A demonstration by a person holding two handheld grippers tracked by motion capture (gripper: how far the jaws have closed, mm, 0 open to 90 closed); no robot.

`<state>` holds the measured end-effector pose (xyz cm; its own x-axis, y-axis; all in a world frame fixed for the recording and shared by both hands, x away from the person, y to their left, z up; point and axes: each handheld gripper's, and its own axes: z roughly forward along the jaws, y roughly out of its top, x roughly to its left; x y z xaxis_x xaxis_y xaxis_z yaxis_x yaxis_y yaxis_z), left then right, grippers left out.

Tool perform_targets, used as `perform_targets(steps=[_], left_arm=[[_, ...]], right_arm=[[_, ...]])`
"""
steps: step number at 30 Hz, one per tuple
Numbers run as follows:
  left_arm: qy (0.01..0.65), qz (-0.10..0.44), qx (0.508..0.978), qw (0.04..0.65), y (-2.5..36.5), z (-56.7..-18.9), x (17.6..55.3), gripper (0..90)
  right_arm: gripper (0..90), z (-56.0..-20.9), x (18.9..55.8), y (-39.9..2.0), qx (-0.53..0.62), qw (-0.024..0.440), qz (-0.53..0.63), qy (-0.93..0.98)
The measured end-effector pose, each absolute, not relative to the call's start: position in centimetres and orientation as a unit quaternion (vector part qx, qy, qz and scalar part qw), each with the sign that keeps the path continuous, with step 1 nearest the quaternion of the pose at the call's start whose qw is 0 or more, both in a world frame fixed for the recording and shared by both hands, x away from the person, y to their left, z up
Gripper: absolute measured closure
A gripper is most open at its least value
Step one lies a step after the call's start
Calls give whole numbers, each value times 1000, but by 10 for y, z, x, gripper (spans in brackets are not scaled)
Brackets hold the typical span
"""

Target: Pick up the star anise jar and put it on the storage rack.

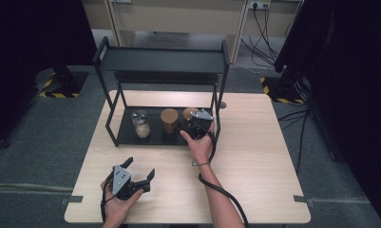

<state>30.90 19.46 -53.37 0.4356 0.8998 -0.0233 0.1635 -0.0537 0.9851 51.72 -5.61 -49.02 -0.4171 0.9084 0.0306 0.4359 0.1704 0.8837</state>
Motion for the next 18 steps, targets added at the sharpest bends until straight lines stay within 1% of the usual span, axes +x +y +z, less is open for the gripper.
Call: perform_targets(steps=[18], left_arm=[[413,335,644,551,195,-534,309,53]], right_arm=[[34,-484,504,-60,461,264,450,718]])
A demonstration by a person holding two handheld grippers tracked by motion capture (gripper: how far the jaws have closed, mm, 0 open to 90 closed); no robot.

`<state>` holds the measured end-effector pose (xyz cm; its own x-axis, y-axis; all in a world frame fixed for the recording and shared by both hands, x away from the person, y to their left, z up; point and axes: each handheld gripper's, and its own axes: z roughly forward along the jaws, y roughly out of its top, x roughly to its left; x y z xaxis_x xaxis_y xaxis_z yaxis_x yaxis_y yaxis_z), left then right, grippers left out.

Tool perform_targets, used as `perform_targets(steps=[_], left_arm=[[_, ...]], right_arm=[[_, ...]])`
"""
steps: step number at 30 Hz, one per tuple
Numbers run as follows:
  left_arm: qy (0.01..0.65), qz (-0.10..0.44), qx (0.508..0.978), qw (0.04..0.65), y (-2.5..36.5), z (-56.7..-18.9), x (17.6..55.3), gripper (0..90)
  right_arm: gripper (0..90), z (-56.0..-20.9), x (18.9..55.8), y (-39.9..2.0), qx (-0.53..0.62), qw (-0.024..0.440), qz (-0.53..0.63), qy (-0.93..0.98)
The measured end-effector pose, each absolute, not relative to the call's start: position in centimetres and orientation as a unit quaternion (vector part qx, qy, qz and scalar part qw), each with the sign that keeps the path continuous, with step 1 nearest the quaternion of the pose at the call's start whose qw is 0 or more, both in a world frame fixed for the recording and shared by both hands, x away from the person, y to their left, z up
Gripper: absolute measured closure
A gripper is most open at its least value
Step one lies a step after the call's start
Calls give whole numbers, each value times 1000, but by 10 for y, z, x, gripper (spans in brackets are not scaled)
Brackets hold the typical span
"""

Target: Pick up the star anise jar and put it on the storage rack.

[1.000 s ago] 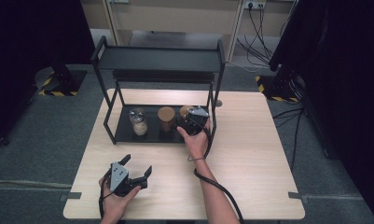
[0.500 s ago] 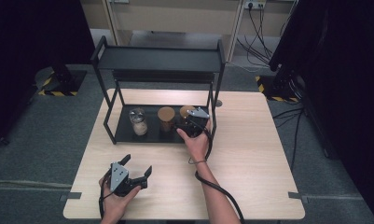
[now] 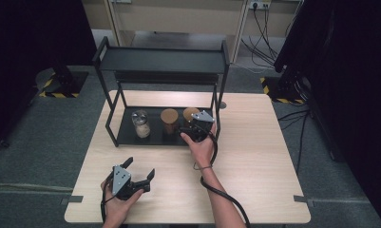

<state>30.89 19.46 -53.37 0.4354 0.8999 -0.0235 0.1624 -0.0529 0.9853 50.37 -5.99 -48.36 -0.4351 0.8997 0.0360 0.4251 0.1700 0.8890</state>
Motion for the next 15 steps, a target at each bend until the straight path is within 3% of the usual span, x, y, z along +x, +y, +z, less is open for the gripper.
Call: perform_targets(steps=[15], left_arm=[[413,336,643,551,195,-534,309,53]], right_arm=[[34,-483,489,-64,453,260,454,722]])
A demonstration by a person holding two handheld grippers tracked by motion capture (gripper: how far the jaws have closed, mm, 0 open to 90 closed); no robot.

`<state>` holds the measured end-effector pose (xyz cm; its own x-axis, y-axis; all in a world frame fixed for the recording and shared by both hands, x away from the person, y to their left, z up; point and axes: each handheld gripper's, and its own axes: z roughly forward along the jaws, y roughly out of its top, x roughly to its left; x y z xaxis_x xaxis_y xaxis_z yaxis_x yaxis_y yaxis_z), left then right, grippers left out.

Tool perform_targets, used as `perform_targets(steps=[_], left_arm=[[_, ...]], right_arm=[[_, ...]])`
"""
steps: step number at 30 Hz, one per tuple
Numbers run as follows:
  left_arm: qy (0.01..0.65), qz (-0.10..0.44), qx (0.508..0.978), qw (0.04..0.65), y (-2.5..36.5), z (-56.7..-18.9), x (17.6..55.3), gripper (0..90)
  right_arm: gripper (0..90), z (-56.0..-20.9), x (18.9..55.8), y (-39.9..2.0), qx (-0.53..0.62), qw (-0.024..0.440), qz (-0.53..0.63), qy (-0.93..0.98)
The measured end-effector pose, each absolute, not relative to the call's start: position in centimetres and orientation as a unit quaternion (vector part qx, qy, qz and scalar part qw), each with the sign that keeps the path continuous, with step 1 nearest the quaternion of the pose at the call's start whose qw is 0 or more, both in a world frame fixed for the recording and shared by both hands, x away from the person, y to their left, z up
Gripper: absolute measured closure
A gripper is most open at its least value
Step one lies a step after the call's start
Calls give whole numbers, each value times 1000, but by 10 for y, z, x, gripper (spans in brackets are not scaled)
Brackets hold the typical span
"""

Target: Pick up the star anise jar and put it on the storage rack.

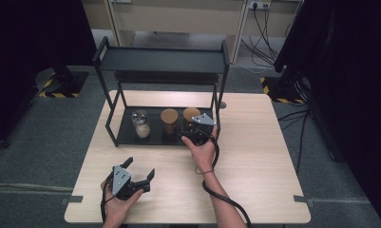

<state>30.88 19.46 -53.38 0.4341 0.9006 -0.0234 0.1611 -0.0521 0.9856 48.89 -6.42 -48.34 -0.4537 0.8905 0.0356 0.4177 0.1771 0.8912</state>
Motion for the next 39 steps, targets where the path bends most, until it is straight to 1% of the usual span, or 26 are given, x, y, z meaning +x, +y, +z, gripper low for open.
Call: perform_targets(steps=[14,39], left_arm=[[413,336,643,551,195,-534,309,52],[414,336,642,551,195,-534,309,51]], right_arm=[[34,-481,474,-67,439,263,456,728],[36,-476,452,-71,411,249,467,742]])
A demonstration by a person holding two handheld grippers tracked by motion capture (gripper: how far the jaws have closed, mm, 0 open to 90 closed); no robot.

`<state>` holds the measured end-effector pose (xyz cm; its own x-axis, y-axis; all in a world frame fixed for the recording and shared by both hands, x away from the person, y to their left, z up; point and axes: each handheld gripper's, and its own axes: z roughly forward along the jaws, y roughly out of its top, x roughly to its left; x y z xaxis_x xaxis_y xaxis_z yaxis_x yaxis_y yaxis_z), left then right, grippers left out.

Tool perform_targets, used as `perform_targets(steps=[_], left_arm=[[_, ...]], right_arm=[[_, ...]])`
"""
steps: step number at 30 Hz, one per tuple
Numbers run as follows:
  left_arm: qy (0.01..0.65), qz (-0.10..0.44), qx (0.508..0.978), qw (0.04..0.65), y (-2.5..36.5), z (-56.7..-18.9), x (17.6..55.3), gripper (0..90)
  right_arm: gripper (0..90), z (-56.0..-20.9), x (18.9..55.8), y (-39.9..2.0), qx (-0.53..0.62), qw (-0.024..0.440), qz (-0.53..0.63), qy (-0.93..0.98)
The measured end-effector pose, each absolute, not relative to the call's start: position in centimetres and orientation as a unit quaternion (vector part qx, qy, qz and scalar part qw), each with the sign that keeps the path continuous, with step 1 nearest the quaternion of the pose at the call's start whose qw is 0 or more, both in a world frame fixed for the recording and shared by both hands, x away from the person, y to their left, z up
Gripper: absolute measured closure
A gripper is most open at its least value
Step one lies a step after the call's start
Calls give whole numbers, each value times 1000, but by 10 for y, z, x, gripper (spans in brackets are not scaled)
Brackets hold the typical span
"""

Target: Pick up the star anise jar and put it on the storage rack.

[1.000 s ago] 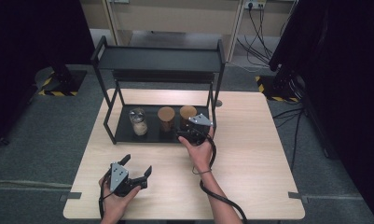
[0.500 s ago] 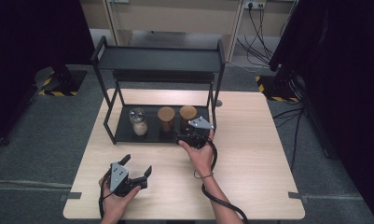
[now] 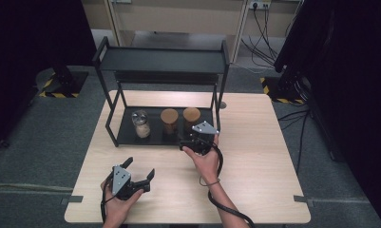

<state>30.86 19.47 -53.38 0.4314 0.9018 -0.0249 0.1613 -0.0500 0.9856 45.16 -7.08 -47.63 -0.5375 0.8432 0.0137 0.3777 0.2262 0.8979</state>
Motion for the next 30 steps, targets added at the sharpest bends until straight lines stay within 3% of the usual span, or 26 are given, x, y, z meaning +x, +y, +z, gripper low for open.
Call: perform_targets(steps=[30], left_arm=[[414,336,642,551,195,-534,309,51]], right_arm=[[32,-475,421,-85,392,232,479,750]])
